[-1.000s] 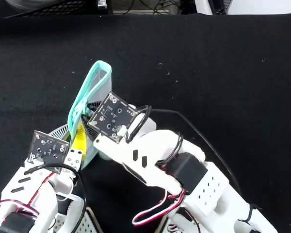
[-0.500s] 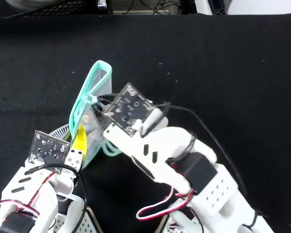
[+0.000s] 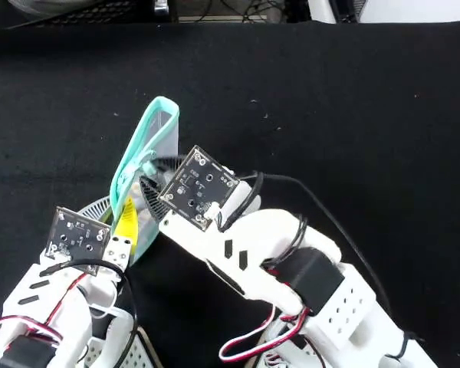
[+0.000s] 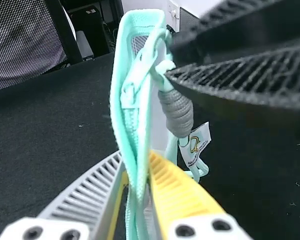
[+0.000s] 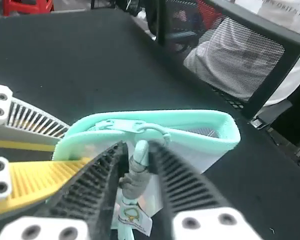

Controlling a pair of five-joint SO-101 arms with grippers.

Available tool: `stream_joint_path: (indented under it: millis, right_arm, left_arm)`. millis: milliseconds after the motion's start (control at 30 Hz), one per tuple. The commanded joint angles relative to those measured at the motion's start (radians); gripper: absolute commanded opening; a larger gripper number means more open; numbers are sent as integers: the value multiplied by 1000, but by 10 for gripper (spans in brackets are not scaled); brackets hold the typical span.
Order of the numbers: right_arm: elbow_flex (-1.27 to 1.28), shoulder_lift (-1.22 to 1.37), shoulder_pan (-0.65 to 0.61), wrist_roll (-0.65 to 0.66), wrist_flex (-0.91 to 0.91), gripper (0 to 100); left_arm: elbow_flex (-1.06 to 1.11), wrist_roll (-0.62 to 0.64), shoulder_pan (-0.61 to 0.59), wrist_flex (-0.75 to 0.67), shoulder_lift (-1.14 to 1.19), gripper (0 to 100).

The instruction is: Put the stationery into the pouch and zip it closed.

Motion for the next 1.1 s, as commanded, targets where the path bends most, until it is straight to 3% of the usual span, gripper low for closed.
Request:
stream_joint_path:
  millis: [0, 667, 867, 1067]
  right_arm:
    - [-10, 19, -12, 6, -2, 203]
    - [-140, 137, -15, 8, -8, 183]
    - [-143, 108, -17, 75, 20, 9]
    - [-142, 70, -17, 78, 20, 15]
  left_arm:
    - [8, -2, 10, 11, 8, 30]
    - [8, -3, 10, 12, 5, 30]
    - [8, -3, 8, 12, 8, 30]
    - [8, -3, 8, 12, 8, 30]
